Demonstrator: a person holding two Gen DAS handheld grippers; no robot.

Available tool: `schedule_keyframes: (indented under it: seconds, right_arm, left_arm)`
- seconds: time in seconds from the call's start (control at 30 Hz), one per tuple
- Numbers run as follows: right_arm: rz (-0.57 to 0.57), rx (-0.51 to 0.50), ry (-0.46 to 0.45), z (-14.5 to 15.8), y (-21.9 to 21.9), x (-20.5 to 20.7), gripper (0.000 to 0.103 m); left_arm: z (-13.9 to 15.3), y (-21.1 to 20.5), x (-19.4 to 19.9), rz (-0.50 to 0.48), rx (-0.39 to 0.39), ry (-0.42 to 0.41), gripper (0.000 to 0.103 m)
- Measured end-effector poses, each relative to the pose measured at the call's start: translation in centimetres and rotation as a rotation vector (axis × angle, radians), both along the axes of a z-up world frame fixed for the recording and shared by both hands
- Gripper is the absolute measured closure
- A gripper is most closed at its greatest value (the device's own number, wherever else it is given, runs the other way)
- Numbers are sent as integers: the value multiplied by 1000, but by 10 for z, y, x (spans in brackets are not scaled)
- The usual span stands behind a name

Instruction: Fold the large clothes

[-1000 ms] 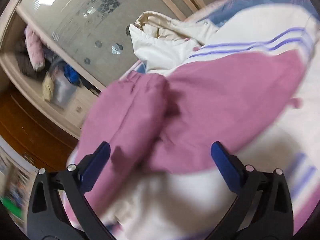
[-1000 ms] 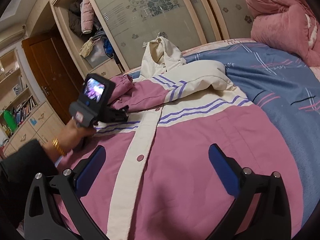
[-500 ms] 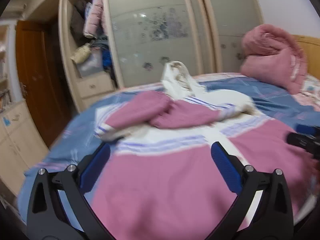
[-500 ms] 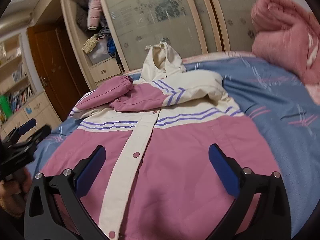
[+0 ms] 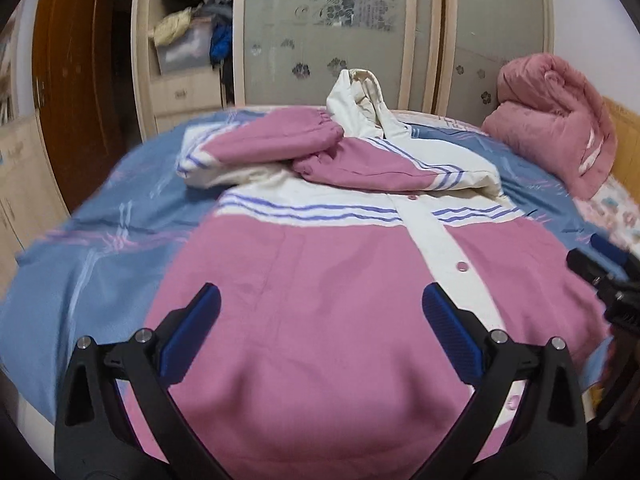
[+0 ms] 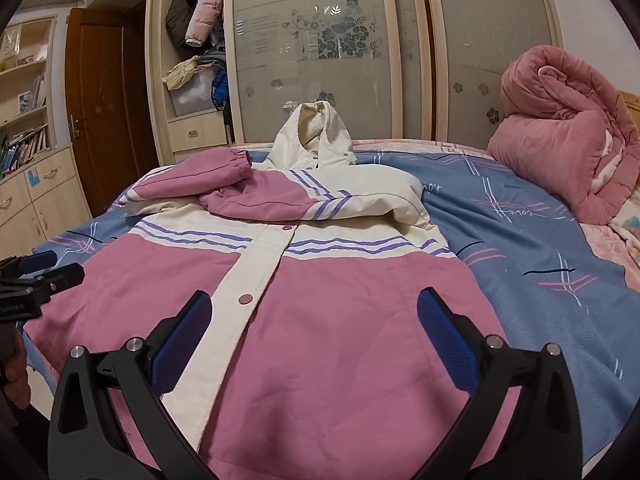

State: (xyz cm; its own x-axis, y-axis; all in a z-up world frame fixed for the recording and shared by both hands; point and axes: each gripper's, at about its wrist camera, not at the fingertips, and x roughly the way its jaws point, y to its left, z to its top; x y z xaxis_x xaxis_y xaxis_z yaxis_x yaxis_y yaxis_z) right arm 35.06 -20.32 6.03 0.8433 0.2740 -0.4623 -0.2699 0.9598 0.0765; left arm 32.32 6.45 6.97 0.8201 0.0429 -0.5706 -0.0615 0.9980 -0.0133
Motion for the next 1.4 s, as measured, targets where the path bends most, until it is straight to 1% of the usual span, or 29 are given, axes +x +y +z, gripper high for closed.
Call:
schedule_keyframes:
  seconds: [0.23, 0.33, 0.47, 0.67, 0.87, 1.03, 1.13, 1.23, 1.3, 1.4]
  right_arm:
    - [13, 55, 32, -3, 6, 3, 1]
    - [18, 55, 46, -5, 10, 4, 1]
    - [23, 67, 51, -6, 12, 5, 1]
    - [10, 65, 45, -4, 13, 5, 1]
    - [11, 62, 29, -1, 14, 3, 1]
    - [6, 74, 35, -1, 12, 4, 1]
    - [11, 92, 26, -3, 10, 3, 1]
    - [51, 136, 64, -5, 10, 6, 1]
    - [57, 157, 69, -5, 11, 5, 1]
    - [76, 163, 70, -4, 13, 6, 1]
  left_arm:
    - [1, -14, 3, -35, 16, -2, 2]
    - [0, -14, 6, -44, 6, 9, 2]
    - [-3, -6, 5, -16, -29, 2, 2]
    - [-6, 1, 6, 12, -19, 16, 2]
    - [-3, 2, 3, 11, -19, 7, 2]
    - [-4, 3, 3, 17, -14, 9, 2]
    - [-5, 3, 2, 19, -11, -3, 2]
    - [-6, 1, 5, 8, -15, 13, 2]
    - [-4, -1, 4, 7, -6, 3, 2]
    - [1, -2, 1, -1, 0, -21, 2]
